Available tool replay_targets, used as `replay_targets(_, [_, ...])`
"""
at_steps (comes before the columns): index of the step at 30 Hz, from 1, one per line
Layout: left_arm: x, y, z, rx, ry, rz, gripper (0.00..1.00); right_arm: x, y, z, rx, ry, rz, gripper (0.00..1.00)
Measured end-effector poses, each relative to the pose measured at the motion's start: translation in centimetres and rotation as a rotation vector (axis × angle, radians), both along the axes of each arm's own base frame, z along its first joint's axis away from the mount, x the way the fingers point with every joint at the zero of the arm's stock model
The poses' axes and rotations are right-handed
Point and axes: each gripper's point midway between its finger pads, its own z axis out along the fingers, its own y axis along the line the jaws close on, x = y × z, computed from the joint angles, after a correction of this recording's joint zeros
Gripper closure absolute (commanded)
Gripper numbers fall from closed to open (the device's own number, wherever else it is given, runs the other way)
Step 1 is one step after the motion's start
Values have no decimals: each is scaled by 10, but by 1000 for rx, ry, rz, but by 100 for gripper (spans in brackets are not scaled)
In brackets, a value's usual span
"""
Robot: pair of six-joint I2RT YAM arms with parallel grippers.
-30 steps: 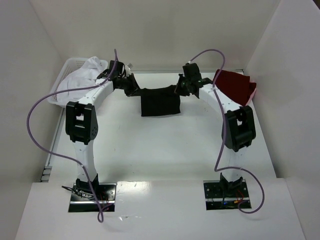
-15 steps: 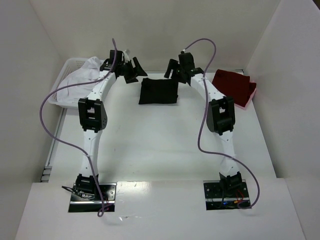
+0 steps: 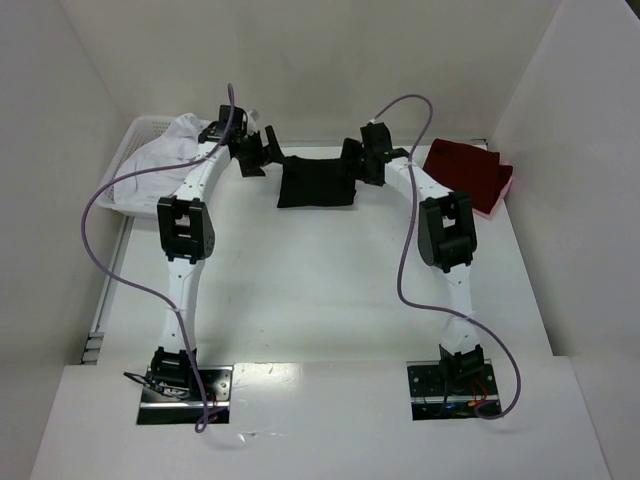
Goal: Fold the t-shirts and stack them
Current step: Fold the long partially folded tshirt into a neat square
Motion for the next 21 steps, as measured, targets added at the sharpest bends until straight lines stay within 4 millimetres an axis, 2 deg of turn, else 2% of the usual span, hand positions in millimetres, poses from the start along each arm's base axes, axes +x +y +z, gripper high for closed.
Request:
replay_targets(2, [-12, 1, -17, 22, 37, -9, 3, -11, -2, -19, -11, 47, 5, 5])
replay_targets(4, [-32, 3, -36, 40, 95, -13, 3, -21, -4, -33, -17, 85, 10, 6])
replay_targets(7, [-61, 5, -55, 51, 153, -15, 6, -27, -3, -44, -11, 106, 19, 10])
replay_targets(9, [-75, 5, -60, 54, 174, -18, 10, -28, -2, -46, -3, 105, 23, 15])
replay_targets(12, [-77, 3, -62, 50, 157, -25, 12, -26, 2, -44, 17, 95, 31, 17])
replay_targets(17, [-70, 0, -61, 40, 112, -26, 15, -30, 8, -46, 60, 91, 45, 27])
replay_targets(19, [-67, 0, -60, 39, 100, -24, 24, -31, 11, -47, 78, 93, 50, 34])
replay_targets(21, [-66, -1, -60, 36, 94, -21, 33, -33, 14, -47, 95, 95, 56, 46])
